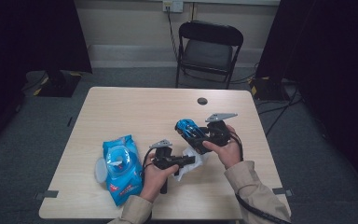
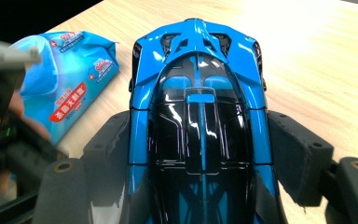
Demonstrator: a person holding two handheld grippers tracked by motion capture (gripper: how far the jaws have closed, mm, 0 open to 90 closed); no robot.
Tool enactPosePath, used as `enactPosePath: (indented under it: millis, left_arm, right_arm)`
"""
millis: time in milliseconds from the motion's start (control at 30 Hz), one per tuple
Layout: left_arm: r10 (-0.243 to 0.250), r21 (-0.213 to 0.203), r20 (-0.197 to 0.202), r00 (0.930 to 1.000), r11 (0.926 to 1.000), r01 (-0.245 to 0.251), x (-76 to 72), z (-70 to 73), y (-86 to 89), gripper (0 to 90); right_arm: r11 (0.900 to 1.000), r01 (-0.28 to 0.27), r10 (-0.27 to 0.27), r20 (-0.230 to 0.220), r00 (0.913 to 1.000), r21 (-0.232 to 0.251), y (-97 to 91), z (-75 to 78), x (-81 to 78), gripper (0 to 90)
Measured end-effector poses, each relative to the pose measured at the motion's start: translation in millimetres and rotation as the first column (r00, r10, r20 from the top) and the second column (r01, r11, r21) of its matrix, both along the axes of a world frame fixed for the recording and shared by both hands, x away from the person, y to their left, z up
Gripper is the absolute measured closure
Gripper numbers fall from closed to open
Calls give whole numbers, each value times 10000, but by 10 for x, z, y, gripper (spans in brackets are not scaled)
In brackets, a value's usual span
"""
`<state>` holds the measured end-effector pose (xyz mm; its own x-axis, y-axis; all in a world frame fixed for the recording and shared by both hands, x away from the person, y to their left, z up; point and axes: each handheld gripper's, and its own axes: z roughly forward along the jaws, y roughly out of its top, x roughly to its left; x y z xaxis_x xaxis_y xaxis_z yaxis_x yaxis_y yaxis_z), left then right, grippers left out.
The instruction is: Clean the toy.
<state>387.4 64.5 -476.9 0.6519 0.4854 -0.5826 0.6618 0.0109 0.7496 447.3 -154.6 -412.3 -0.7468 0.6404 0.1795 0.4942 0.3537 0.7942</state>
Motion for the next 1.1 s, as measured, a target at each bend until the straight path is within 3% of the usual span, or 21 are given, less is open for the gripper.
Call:
enactPosePath:
  millis: [33, 100, 133, 200, 233, 267, 300, 333, 367, 400, 433, 467, 500, 633, 700, 900, 1100]
  left_arm:
    - [444, -29, 32, 9990, 9990, -444, 29, 51, 77, 832]
    - [686, -15, 50, 9976, 9976, -686, 46, 81, 118, 827]
    - [1176, -209, 62, 9930, 9929, -1175, 83, 130, 212, 825]
    - [1329, -323, 59, 9911, 9906, -1327, 102, 152, 258, 823]
    - [1800, -297, 17, 9837, 9832, -1798, 130, 188, 335, 821]
    - [1800, -297, 17, 9837, 9832, -1798, 130, 188, 335, 821]
    - [2141, -409, -54, 9768, 9760, -2141, 155, 205, 387, 821]
    - [2141, -409, -54, 9768, 9760, -2141, 155, 205, 387, 820]
    - [2416, -378, -37, 9704, 9697, -2415, 175, 211, 427, 820]
    - [2416, -378, -37, 9704, 9697, -2415, 175, 211, 427, 819]
    - [2622, -453, -61, 9650, 9639, -2623, 187, 214, 436, 818]
    - [2622, -453, -61, 9650, 9639, -2623, 187, 214, 436, 817]
    - [2809, -340, -49, 9597, 9591, -2809, 197, 218, 436, 816]
    - [2876, -310, -138, 9576, 9571, -2879, 213, 214, 411, 817]
    - [2852, -323, -124, 9584, 9578, -2855, 215, 205, 406, 817]
    - [2158, -640, -154, 9763, 9742, -2163, 182, 165, 283, 819]
    - [1722, -798, -119, 9850, 9818, -1726, 150, 119, 215, 823]
  right_arm:
    - [10000, -8, 8, 33, 10000, 15, -20, 4, -17, 284]
    - [10000, -37, 37, 34, 10000, 57, -43, 3, -35, 284]
    - [10000, -55, 55, 39, 10000, 46, -57, 1, -42, 284]
    - [9999, -92, 92, 34, 10000, 58, -71, -2, -50, 284]
    - [10000, -60, 60, 51, 10000, 26, -97, -7, -65, 284]
    - [10000, -60, 60, 51, 10000, 26, -97, -7, -65, 284]
    - [10000, -38, 38, 34, 10000, 64, -119, -10, -73, 284]
    - [10000, -38, 38, 34, 10000, 64, -119, -10, -73, 284]
    - [10000, -40, 39, 20, 10000, 70, -127, -12, -76, 284]
    - [9999, -56, 56, 21, 10000, 83, -127, -11, -80, 284]
    - [10000, -64, 64, 48, 10000, 64, -124, -9, -85, 284]
    - [10000, -64, 64, 48, 10000, 64, -124, -9, -85, 284]
    - [9999, -103, 103, 31, 9999, 92, -112, -7, -93, 284]
    - [9997, -236, 235, 62, 9997, 74, -77, -6, -112, 284]
    - [9996, -271, 271, 47, 9996, 94, -67, -5, -115, 284]
    - [9994, -308, 308, 11, 9995, 188, -27, 2, -113, 284]
    - [9985, -303, 310, -150, 9994, 467, -25, 3, -91, 284]
